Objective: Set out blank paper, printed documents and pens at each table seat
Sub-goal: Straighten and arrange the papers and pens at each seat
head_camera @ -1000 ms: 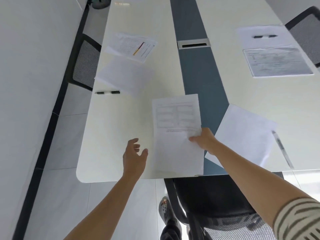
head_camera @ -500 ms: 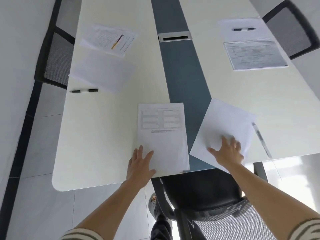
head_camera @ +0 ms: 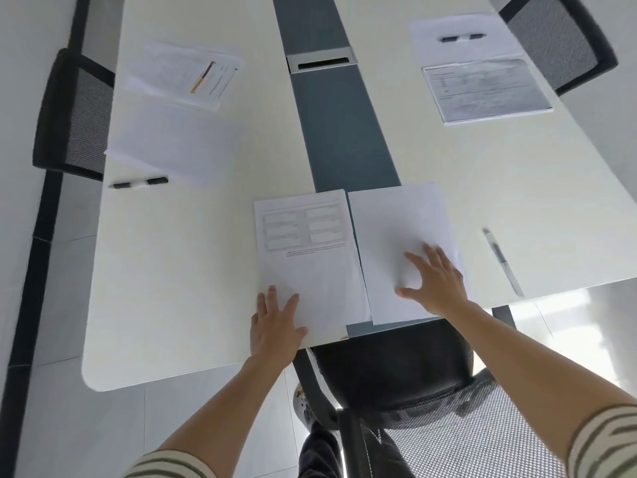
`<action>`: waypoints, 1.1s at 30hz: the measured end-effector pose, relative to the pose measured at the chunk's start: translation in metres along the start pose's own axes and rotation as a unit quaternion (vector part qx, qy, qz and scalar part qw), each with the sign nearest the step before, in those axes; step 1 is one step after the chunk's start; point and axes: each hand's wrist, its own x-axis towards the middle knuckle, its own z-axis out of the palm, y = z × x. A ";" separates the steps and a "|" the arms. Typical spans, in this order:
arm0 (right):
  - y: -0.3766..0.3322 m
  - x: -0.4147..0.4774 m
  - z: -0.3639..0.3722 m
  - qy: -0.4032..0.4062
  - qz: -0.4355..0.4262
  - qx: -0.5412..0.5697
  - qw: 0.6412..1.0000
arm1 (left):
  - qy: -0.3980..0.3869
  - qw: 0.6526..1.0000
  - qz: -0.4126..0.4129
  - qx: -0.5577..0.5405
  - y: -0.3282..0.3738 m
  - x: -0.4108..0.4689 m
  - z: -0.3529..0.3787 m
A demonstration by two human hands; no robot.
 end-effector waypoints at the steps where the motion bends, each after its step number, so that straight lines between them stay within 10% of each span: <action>1: 0.001 0.002 -0.001 -0.001 0.000 0.002 1.000 | -0.001 1.000 -0.001 0.000 0.001 0.001 0.000; 13: 0.026 0.012 -0.021 0.069 0.013 0.036 0.997 | 0.010 1.000 -0.004 0.004 0.014 0.002 0.000; 16: 0.066 0.002 -0.035 0.198 0.126 0.107 0.966 | 0.030 0.999 -0.002 -0.009 0.014 0.001 0.000; 21: 0.118 -0.011 -0.039 0.088 0.280 0.178 0.939 | 0.036 0.999 -0.006 -0.025 0.019 0.001 0.004; 33: -0.002 0.021 -0.031 0.089 0.041 0.237 0.966 | 0.031 0.999 -0.019 -0.030 0.027 0.002 0.007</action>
